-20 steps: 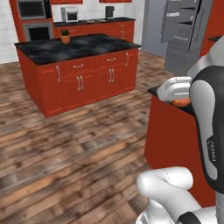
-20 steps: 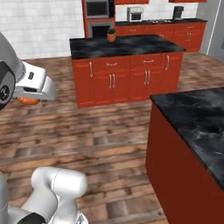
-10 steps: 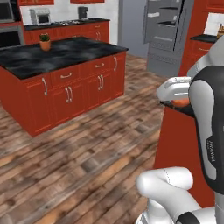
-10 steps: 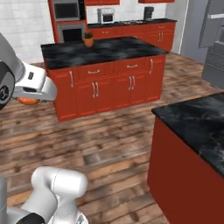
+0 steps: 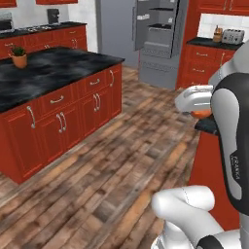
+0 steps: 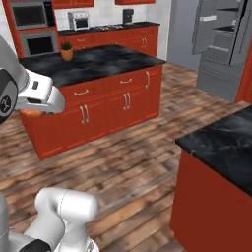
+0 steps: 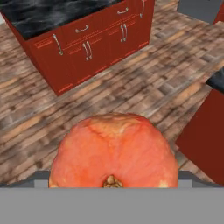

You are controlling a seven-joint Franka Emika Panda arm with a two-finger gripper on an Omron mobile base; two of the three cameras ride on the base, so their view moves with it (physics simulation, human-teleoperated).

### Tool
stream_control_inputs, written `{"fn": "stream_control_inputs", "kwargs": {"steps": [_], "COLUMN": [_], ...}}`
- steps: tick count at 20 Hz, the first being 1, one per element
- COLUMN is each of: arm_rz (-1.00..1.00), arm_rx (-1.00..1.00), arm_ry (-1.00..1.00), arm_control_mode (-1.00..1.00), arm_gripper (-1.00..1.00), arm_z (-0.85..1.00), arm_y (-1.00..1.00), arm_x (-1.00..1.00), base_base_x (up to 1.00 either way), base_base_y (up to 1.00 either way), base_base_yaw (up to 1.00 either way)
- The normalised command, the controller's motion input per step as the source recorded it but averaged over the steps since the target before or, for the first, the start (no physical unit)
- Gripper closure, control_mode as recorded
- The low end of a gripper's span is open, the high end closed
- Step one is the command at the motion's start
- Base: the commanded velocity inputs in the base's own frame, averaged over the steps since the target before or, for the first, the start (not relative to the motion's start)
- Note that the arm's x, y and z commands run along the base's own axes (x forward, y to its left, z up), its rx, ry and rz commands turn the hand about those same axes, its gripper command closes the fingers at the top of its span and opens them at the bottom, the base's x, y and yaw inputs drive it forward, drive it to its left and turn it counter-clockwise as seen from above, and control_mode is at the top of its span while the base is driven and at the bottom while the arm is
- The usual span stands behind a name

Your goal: Transport the chicken drumstick and squash to the fridge. Place the chicken drumstick on the rack containing meat and place the squash on the rack containing the vegetable, ensuring meats and vegetables are on different racks.

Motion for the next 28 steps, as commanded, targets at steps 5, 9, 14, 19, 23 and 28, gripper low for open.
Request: {"fn": "stream_control_inputs", "kwargs": {"steps": [5,9,14,19,23,28], "arm_rz": [0.0,0.0,0.0,0.0,0.0,0.0], "arm_rx": [0.0,0.0,0.0,0.0,0.0,0.0], "arm_ry": [0.0,0.0,0.0,0.0,0.0,0.0], "arm_control_mode": [1.0,1.0,1.0,1.0,1.0,1.0], "arm_gripper": [1.0,1.0,1.0,1.0,1.0,1.0], "arm_z": [0.0,0.0,0.0,0.0,0.0,0.0], "arm_y": [0.0,0.0,0.0,0.0,0.0,0.0], "arm_x": [0.0,0.0,0.0,0.0,0.0,0.0], "base_base_x": [1.0,1.0,1.0,1.0,1.0,1.0], "base_base_y": [0.85,0.85,0.84,0.73,0.52,0.27], "base_base_yaw": [-0.41,-0.41,-0.42,-0.39,-0.34,-0.29]}}
